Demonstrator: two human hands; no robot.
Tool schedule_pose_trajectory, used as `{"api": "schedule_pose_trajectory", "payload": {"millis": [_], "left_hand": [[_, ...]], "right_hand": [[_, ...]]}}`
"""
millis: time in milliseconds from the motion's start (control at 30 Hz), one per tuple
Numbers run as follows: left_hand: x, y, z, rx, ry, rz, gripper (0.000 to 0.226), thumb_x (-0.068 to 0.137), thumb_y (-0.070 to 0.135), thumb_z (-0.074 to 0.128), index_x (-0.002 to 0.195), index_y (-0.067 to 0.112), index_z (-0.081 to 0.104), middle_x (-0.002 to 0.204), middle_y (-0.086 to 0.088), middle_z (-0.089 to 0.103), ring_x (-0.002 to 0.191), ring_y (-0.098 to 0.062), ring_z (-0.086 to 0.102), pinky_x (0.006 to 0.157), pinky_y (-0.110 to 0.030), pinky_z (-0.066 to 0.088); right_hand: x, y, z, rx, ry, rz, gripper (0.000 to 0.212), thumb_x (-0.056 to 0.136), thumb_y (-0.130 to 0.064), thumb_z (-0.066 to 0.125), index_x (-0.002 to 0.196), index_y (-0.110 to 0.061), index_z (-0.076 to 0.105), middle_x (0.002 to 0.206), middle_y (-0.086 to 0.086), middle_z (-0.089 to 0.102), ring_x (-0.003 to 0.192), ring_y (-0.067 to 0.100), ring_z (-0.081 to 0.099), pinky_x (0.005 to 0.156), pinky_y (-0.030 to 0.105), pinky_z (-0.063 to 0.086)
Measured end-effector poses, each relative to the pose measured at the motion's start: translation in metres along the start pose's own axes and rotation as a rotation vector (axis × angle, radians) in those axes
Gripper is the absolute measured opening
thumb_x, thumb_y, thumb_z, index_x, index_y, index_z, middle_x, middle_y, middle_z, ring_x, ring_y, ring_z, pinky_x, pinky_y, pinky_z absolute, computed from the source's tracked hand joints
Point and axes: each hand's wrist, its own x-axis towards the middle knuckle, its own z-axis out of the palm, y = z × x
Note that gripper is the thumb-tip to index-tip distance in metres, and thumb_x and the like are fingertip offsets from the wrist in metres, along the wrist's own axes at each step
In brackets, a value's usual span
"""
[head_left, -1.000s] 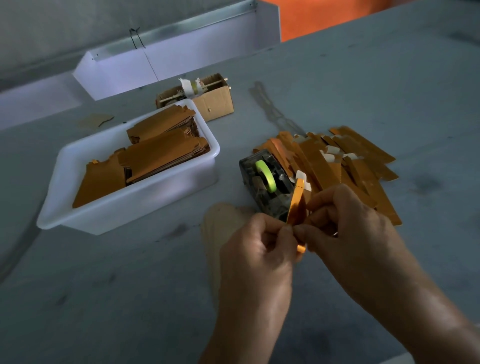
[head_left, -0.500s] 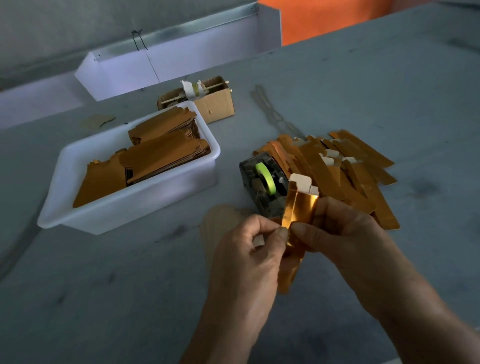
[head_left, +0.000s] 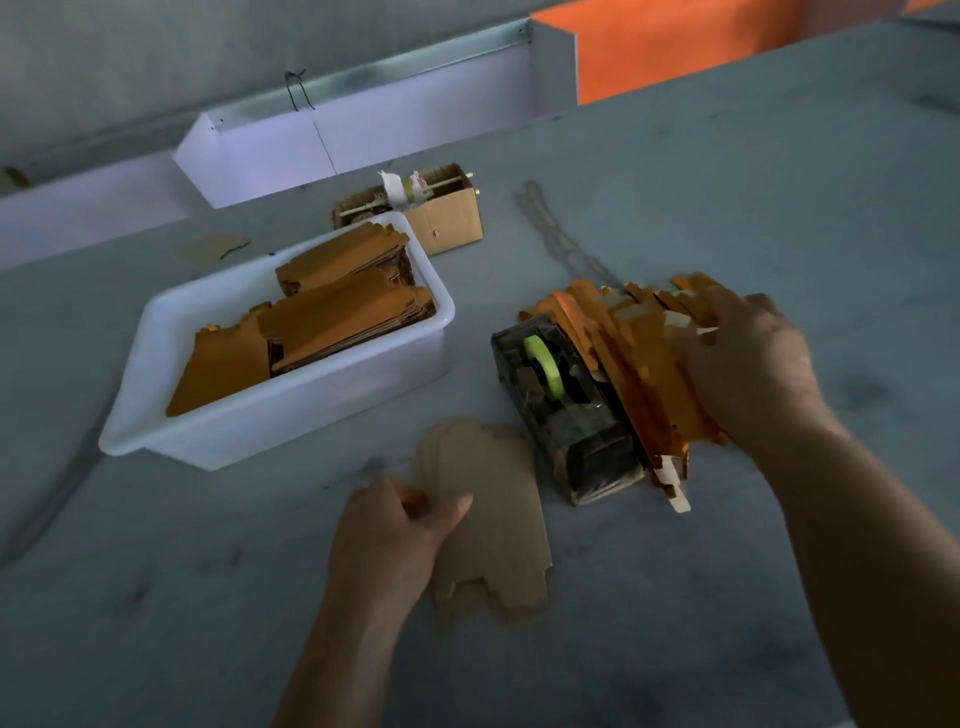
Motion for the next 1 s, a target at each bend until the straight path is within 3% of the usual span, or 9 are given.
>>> {"api": "schedule_pose_trajectory", "payload": {"millis": [67, 167, 267, 400, 567, 633, 767, 900, 1000], "left_hand": [[0.004, -0.001, 0.003, -0.059, -0.01, -0.02, 0.039, 0.073, 0.041, 0.079, 0.087, 0.008, 0.065, 0.087, -0.007, 0.069, 0.088, -0.025, 0.065, 0.079, -0.037, 0.05], [0.01, -0.001, 0.003, -0.186, -0.033, -0.084, 0.03, 0.071, 0.03, 0.083, 0.082, 0.008, 0.066, 0.084, -0.011, 0.07, 0.086, -0.027, 0.066, 0.083, -0.043, 0.053], [0.013, -0.005, -0.002, -0.323, -0.055, -0.122, 0.019, 0.074, 0.016, 0.081, 0.073, 0.011, 0.062, 0.077, -0.011, 0.067, 0.072, -0.024, 0.062, 0.07, -0.035, 0.052], [0.009, -0.007, -0.012, -0.507, -0.05, -0.132, 0.012, 0.079, 0.008, 0.075, 0.072, 0.012, 0.065, 0.07, -0.003, 0.067, 0.066, -0.016, 0.059, 0.059, -0.027, 0.041], [-0.002, 0.002, -0.016, -0.548, -0.089, -0.067, 0.01, 0.081, 0.011, 0.072, 0.074, 0.017, 0.071, 0.06, 0.009, 0.069, 0.056, 0.001, 0.06, 0.055, -0.02, 0.041], [-0.003, 0.004, -0.015, -0.457, -0.045, -0.037, 0.011, 0.082, 0.013, 0.072, 0.074, 0.019, 0.07, 0.067, 0.005, 0.069, 0.067, -0.009, 0.062, 0.059, -0.025, 0.04], [-0.005, 0.006, -0.02, -0.363, 0.094, -0.006, 0.012, 0.084, 0.016, 0.07, 0.073, 0.02, 0.068, 0.08, 0.002, 0.069, 0.081, -0.017, 0.062, 0.07, -0.031, 0.044], [-0.012, 0.01, -0.034, -0.57, -0.118, -0.013, 0.017, 0.087, 0.017, 0.065, 0.073, 0.011, 0.072, 0.081, -0.008, 0.072, 0.085, -0.024, 0.064, 0.087, -0.044, 0.048], [-0.018, 0.012, -0.036, -0.609, -0.224, 0.044, 0.021, 0.09, 0.016, 0.06, 0.075, 0.007, 0.073, 0.088, -0.021, 0.071, 0.086, -0.03, 0.062, 0.094, -0.053, 0.046]], "right_hand": [[-0.009, -0.003, 0.001, 0.055, 0.098, -0.026, 0.044, 0.092, -0.027, 0.053, 0.135, -0.018, 0.049, 0.13, 0.014, 0.047, 0.113, 0.031, 0.049, 0.091, 0.038, 0.044], [-0.031, -0.001, 0.004, 0.15, 0.164, -0.125, 0.036, 0.09, -0.022, 0.055, 0.126, -0.019, 0.058, 0.128, 0.007, 0.051, 0.09, 0.012, 0.048, 0.068, 0.007, 0.038], [-0.049, 0.005, 0.006, 0.209, 0.166, -0.137, 0.029, 0.09, -0.02, 0.056, 0.118, -0.017, 0.063, 0.117, 0.0, 0.055, 0.091, 0.007, 0.045, 0.062, -0.004, 0.033], [-0.067, 0.005, 0.001, 0.341, 0.135, -0.121, 0.016, 0.089, -0.02, 0.058, 0.102, -0.023, 0.068, 0.096, -0.004, 0.062, 0.084, 0.013, 0.056, 0.065, 0.017, 0.039], [-0.088, -0.01, 0.003, 0.442, -0.045, -0.18, 0.012, 0.088, -0.02, 0.059, 0.094, -0.028, 0.065, 0.079, -0.011, 0.065, 0.067, 0.005, 0.062, 0.057, 0.016, 0.052], [-0.092, -0.012, 0.006, 0.433, -0.055, -0.191, 0.013, 0.088, -0.02, 0.059, 0.094, -0.03, 0.065, 0.081, -0.012, 0.065, 0.07, 0.002, 0.063, 0.062, 0.011, 0.051], [-0.096, -0.014, 0.005, 0.459, -0.053, -0.192, 0.015, 0.086, -0.021, 0.06, 0.098, -0.025, 0.067, 0.084, -0.011, 0.068, 0.075, 0.003, 0.065, 0.063, 0.017, 0.053], [-0.103, -0.018, 0.008, 0.511, -0.146, -0.164, 0.015, 0.086, -0.023, 0.06, 0.1, -0.027, 0.066, 0.08, -0.01, 0.069, 0.074, 0.003, 0.066, 0.068, 0.023, 0.057], [-0.11, -0.026, 0.01, 0.534, -0.223, -0.161, 0.022, 0.081, -0.044, 0.055, 0.096, -0.032, 0.065, 0.076, -0.015, 0.068, 0.075, -0.007, 0.063, 0.065, 0.01, 0.051]]}}
